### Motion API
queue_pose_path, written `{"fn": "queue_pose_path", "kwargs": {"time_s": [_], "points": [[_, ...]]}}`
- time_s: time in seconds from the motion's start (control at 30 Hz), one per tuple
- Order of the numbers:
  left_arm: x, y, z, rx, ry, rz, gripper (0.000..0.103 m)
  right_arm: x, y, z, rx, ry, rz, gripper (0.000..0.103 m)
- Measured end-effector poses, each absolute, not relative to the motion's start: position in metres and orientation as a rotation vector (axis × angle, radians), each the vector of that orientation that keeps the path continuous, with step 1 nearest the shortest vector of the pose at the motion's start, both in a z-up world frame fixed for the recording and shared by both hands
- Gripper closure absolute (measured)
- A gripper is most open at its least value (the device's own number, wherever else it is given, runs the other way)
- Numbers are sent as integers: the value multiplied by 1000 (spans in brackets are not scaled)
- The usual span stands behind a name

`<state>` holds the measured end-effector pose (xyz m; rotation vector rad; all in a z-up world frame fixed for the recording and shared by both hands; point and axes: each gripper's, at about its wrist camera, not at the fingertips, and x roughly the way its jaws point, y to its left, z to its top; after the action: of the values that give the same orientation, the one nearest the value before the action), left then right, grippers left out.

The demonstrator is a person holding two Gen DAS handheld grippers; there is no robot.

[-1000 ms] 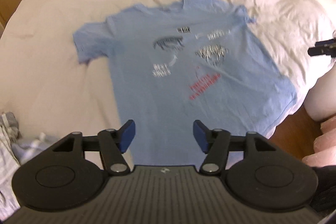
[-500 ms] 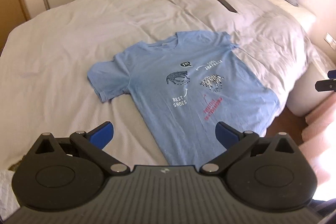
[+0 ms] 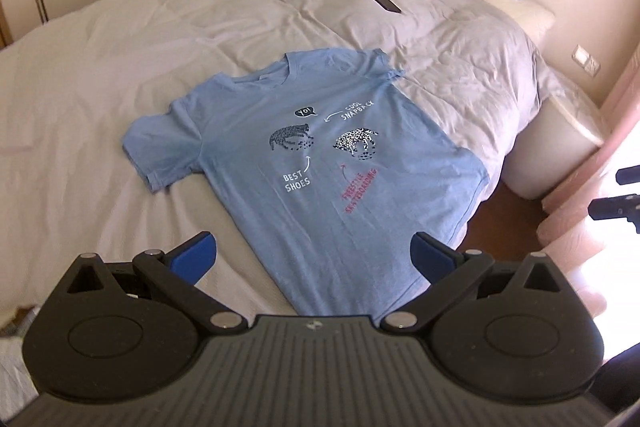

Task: Fold clothes

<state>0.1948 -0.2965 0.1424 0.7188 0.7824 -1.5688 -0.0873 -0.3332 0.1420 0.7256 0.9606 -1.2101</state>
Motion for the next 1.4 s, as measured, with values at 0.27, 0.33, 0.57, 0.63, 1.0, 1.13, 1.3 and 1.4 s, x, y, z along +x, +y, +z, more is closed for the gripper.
{"fn": "queue_pose_path", "kwargs": {"time_s": [0.27, 0.33, 0.57, 0.63, 1.0, 1.13, 1.3, 1.4], "points": [[192, -301, 148, 762, 726, -1552, 1, -90, -326, 126, 816, 967, -1222, 4], [192, -301, 147, 773, 719, -1549, 1, -89, -325, 122, 831, 969, -1218, 4], [193, -298, 143, 813, 703, -1539, 1, -83, -324, 111, 861, 952, -1205, 4], [194, -299, 142, 819, 712, -1526, 1, -81, -325, 107, 870, 952, -1200, 4], [203, -324, 132, 809, 788, -1379, 1, -79, -367, 87, 870, 983, -1088, 4], [212, -329, 132, 798, 804, -1324, 1, -74, -395, 76, 872, 981, -1010, 4], [224, -331, 134, 776, 809, -1262, 1, -53, -420, 66, 841, 971, -913, 4], [245, -331, 130, 779, 797, -1243, 1, -29, -426, 67, 728, 971, -858, 4]]}}
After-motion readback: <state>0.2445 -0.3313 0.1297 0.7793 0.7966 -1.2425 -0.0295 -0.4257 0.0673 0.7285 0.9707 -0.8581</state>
